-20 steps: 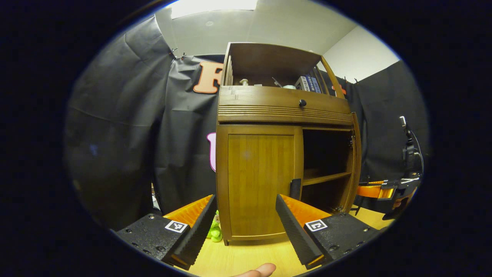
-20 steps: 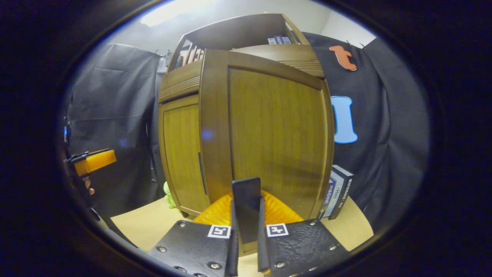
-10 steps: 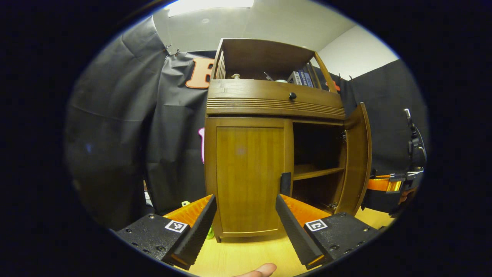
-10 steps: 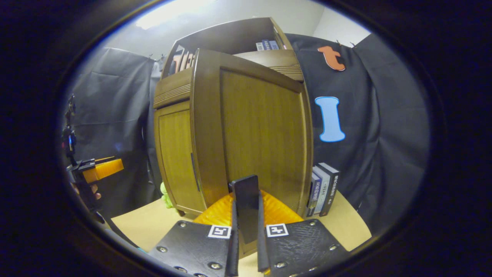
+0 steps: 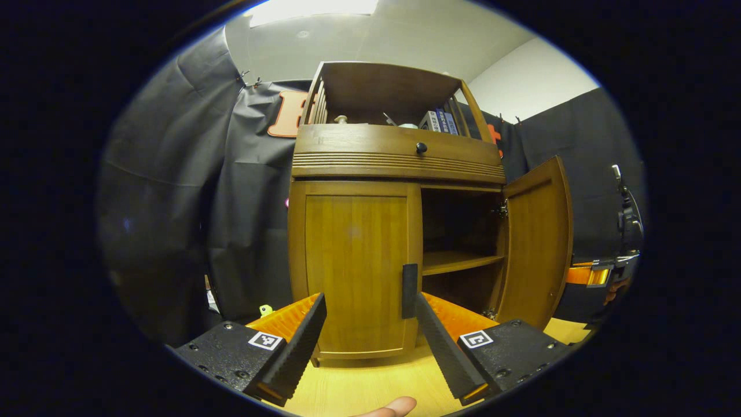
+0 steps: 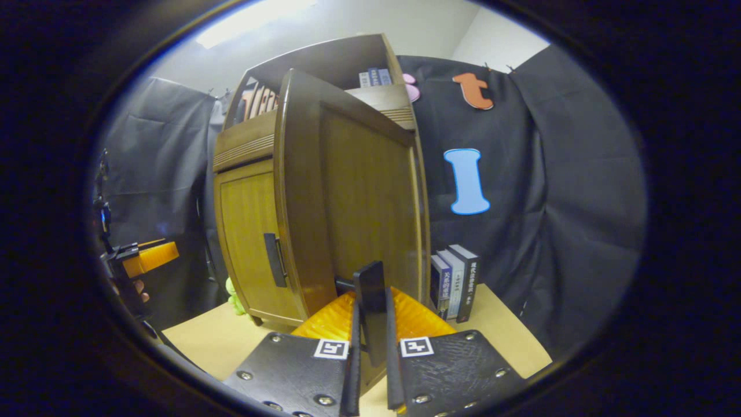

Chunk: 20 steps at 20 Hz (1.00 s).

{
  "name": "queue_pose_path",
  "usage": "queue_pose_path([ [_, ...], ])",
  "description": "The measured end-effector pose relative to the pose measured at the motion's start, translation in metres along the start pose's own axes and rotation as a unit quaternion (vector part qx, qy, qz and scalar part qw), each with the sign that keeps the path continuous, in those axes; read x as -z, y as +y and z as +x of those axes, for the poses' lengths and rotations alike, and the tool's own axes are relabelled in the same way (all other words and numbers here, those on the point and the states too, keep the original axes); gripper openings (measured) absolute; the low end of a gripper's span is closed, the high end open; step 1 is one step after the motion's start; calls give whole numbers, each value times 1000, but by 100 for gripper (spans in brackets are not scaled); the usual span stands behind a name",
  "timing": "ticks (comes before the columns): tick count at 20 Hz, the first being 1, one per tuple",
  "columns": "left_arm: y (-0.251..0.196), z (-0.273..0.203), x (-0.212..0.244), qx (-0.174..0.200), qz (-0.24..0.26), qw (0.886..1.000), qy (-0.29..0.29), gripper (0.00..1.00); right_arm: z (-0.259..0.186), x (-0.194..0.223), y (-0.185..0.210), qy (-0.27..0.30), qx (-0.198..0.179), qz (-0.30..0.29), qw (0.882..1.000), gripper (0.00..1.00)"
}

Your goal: Open the right door of the double-door shoe cabinet with the right hand, and open the left door with the left hand.

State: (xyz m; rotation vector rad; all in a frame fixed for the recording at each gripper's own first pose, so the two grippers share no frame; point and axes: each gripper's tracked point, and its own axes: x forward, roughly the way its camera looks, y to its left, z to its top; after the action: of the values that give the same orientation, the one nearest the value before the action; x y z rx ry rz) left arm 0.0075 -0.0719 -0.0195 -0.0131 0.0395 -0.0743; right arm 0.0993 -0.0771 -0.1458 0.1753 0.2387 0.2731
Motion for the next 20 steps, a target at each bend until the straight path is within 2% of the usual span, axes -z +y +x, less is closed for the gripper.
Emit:
queue_pose_path([
  [3,-13,8,5,7,6,1000,-1,96,-6,3,-39,2,44,-15,999,18],
  [4,-19,11,7,10,7,1000,-1,95,-6,3,-55,2,63,-23,998,23],
  [5,-23,13,11,12,9,1000,2,95,-12,1,-68,1,71,-27,997,23],
  [6,-28,17,14,14,10,1000,5,95,-12,3,-78,0,74,-28,997,11],
  [11,-51,44,28,28,-4,1000,9,95,-15,5,-112,-13,61,-16,998,12],
  [14,-62,68,38,33,-24,999,7,95,-27,3,-133,-19,82,-22,996,47],
  [18,-67,105,68,29,-25,999,36,95,-60,-15,-160,-37,135,-61,988,82],
  [19,-69,113,77,29,-26,998,45,95,-70,-21,-162,-45,146,-71,986,87],
  [20,-72,119,85,31,-29,997,57,94,-79,-28,-163,-54,156,-79,983,99],
])
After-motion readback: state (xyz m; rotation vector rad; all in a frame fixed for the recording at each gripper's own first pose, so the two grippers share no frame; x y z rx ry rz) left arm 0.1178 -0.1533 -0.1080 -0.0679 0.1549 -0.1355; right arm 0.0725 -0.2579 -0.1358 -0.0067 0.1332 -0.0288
